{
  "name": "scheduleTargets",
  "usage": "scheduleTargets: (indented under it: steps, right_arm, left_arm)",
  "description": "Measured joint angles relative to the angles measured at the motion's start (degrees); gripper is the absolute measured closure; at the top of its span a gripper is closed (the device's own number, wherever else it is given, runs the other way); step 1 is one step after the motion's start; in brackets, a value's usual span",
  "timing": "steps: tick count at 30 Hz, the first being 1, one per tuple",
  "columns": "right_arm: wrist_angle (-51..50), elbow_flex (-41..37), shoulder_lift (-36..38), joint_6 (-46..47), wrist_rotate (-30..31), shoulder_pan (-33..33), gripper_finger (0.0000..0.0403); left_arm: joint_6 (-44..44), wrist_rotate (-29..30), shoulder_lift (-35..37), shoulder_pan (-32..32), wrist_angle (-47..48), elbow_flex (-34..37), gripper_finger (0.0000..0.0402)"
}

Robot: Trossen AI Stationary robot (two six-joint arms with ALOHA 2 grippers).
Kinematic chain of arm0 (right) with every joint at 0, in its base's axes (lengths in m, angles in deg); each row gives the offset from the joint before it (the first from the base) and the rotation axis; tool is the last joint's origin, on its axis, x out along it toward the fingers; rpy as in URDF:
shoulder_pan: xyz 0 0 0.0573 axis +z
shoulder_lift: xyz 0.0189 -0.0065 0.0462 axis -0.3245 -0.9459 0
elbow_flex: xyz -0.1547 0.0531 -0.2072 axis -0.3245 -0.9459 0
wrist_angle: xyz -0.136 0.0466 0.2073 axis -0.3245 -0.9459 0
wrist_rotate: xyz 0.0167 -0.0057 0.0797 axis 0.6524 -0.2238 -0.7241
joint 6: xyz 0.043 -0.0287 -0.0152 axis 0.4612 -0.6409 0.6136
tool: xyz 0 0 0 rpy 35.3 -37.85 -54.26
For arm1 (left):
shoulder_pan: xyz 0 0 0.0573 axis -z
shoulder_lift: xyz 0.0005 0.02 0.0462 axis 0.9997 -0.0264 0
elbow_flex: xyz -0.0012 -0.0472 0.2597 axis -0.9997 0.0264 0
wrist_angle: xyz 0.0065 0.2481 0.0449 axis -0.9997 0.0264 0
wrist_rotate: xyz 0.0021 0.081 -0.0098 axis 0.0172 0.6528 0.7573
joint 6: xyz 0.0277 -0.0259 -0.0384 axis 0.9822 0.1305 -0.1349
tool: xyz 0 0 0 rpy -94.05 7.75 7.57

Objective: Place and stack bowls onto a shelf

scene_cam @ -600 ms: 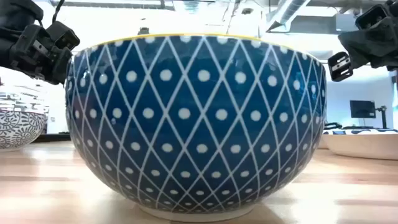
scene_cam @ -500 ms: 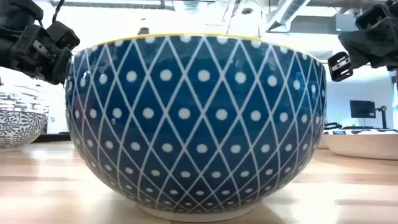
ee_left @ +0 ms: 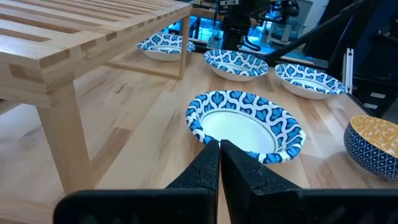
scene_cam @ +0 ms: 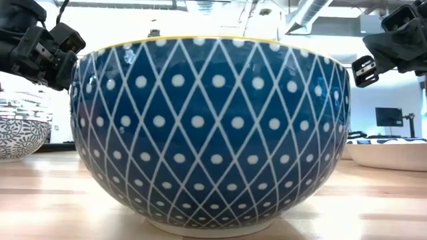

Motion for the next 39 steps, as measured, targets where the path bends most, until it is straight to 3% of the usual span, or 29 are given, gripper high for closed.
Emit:
scheduleTargets:
  steps: [34,39]
  right_arm:
    - [0.02,-0.01,0.00,0.01,0.00,0.01,0.0368]
    - [0.01,0.00,0.00,-0.01,0.00,0.01,0.0368]
  left_arm:
    - [0.09,0.02,-0.01,-0.01,0.00,-0.01,0.0401]
    - [11.28,1.00,0.00,0.00,-0.18,-0.01,0.0401]
